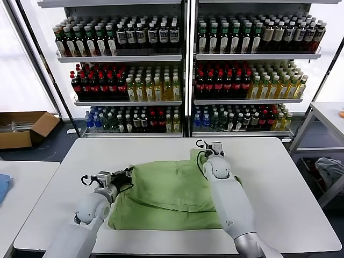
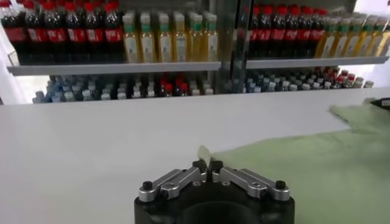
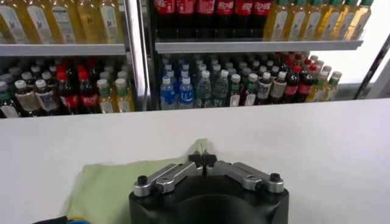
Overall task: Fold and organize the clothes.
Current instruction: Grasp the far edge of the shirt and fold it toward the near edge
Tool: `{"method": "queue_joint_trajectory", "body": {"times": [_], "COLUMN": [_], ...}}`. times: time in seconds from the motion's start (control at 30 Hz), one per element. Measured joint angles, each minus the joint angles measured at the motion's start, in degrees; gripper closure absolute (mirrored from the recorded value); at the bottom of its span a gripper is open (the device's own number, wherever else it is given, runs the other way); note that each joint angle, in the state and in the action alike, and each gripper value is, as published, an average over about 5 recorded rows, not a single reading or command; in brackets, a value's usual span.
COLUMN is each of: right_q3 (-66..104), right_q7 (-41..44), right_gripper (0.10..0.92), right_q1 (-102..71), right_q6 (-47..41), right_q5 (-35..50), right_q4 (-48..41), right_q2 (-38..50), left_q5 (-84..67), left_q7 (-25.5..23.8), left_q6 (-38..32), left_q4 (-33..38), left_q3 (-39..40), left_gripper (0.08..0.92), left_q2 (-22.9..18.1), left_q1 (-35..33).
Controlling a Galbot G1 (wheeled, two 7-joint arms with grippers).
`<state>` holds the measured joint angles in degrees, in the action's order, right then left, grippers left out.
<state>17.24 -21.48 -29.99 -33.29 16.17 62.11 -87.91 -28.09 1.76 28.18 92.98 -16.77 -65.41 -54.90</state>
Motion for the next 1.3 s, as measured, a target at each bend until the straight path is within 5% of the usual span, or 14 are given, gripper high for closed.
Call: {"method": "queue_joint_trajectory", "body": {"times": [1.3], "right_q3": [0.37], "right_q7": [-3.73], "right_gripper": [0.919], "right_q1": [-23.21], "right_q6": [0.08], "right_q5": [5.72], "right_q4": [41.20], "right_q2": [8.10], "left_q5": [5.25], "left_q7": [-1.95], "left_q6": [-5.33], "left_q4": [9.85], "left_q3": [-5.65], "left_gripper": [0.904], "left_q2": [0.90], "left_q1": [-10.19]}}
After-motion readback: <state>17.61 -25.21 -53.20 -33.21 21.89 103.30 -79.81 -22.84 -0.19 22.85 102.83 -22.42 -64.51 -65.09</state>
